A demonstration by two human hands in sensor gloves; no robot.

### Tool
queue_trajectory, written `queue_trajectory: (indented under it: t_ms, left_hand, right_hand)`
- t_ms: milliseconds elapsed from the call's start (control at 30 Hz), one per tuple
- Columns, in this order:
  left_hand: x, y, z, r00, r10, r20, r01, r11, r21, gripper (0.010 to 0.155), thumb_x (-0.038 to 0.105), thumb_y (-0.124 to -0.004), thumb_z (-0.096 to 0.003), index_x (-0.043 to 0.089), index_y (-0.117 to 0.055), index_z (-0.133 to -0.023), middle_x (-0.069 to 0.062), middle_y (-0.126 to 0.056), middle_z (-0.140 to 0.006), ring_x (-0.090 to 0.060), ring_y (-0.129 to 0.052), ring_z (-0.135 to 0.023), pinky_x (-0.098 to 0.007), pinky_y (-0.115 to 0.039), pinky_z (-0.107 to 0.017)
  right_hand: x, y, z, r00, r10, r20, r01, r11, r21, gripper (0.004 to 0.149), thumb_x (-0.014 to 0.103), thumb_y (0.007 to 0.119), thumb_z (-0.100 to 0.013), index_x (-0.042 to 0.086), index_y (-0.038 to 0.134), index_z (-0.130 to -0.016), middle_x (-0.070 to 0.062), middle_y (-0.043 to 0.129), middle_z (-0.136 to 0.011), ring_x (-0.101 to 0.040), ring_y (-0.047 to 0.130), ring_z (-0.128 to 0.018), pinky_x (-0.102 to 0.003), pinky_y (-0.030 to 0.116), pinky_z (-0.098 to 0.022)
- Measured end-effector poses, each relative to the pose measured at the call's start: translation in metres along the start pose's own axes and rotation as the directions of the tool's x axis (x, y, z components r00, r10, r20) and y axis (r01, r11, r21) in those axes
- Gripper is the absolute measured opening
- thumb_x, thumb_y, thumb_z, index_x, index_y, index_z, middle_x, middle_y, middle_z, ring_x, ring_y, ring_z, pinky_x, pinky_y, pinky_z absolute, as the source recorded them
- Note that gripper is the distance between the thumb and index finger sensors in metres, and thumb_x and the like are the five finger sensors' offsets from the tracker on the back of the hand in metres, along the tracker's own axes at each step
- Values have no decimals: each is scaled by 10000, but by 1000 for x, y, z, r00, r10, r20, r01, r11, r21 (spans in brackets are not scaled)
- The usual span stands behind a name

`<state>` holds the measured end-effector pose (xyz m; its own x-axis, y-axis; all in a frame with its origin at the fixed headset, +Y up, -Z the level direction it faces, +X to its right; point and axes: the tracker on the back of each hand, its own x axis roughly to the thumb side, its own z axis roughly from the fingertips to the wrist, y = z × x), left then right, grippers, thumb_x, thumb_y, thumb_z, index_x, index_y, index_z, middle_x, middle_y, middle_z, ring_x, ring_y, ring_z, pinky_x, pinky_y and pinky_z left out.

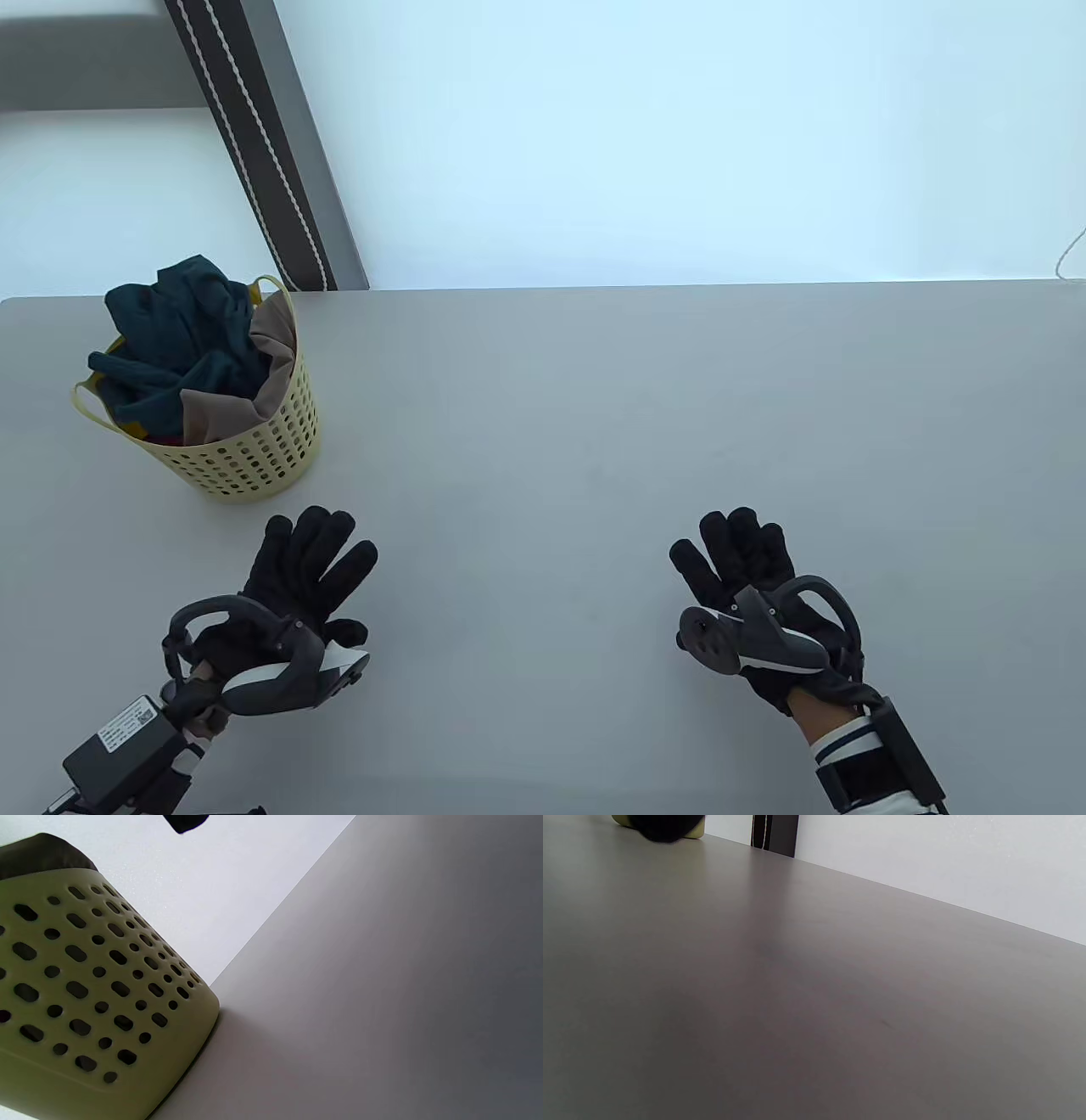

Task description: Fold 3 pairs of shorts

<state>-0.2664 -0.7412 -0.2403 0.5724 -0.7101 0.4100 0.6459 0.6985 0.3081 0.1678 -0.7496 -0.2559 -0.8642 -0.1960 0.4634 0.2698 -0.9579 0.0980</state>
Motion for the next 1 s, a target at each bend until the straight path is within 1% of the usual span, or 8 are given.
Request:
queue_trajectory:
  t_ms: [200,467,633,767,833,900,967,1000]
  left_hand:
    - [1,-5,-2,1000,20,7,-20,999,-31,926,602,-153,-397,-27,187,-986,-388,-127,-1175,-545,-436,-1123,-717,-405,-780]
    - [-20,4,3,991,-88,-102,93,995,45,1105,706,-284,-358,-87,245,-916,-417,-124,-1155,-533,-480,-1113,-710,-450,-772]
    - [-75,27,11,948,-51,-315,94,988,120,1120,722,-311,-351,-67,234,-930,-384,-206,-1171,-453,-595,-1084,-684,-504,-771]
    - [-134,48,5,877,68,-475,24,982,185,1028,717,-390,-371,100,96,-1035,-355,-207,-1187,-475,-598,-1084,-694,-503,-765]
    - [-164,51,-13,855,143,-499,-85,987,137,954,703,-424,-374,198,-16,-1073,-314,-214,-1201,-494,-598,-1085,-700,-501,-763]
    - [-181,48,-31,852,157,-499,-163,986,31,894,677,-497,-376,258,-167,-1094,-206,-357,-1226,-504,-626,-1079,-702,-510,-757]
    - [-195,35,-55,856,102,-506,-222,958,-182,836,622,-551,-399,285,-204,-1080,-131,-416,-1217,-469,-640,-1078,-686,-514,-760]
    - [-200,28,-65,860,51,-508,-213,940,-266,761,590,-599,-402,323,-343,-1067,-25,-587,-1174,-427,-709,-1062,-669,-541,-757]
  right_hand:
    - [0,5,-2,1000,-7,1,7,999,39,922,594,501,-461,117,-75,-1001,-336,-97,-986,-594,-44,-867,-681,105,-599]
    - [1,0,-1,1000,-20,-3,20,999,26,919,581,513,-466,108,-65,-1002,-349,-85,-982,-607,-19,-867,-687,123,-594]
    - [1,-10,0,1000,-19,-11,19,1000,-9,918,575,522,-470,111,-63,-1004,-349,-83,-984,-606,-15,-870,-686,125,-597]
    - [0,-16,-1,999,-42,-22,42,999,-31,912,570,525,-472,116,-59,-1005,-347,-85,-986,-603,-18,-874,-686,123,-600]
    - [1,-18,0,999,-42,-21,41,999,-33,911,568,526,-473,113,-56,-1007,-348,-83,-986,-604,-15,-873,-686,124,-600]
    - [1,-18,0,999,-27,-20,27,999,-33,912,567,527,-472,111,-55,-1007,-349,-82,-985,-605,-13,-872,-686,126,-599]
    - [2,-19,1,1000,-10,-19,9,999,-38,911,566,529,-472,110,-50,-1008,-349,-79,-985,-605,-9,-872,-686,130,-598]
    - [2,-19,2,1000,-5,-20,4,999,-41,910,564,531,-472,109,-46,-1009,-350,-78,-985,-606,-6,-872,-686,132,-598]
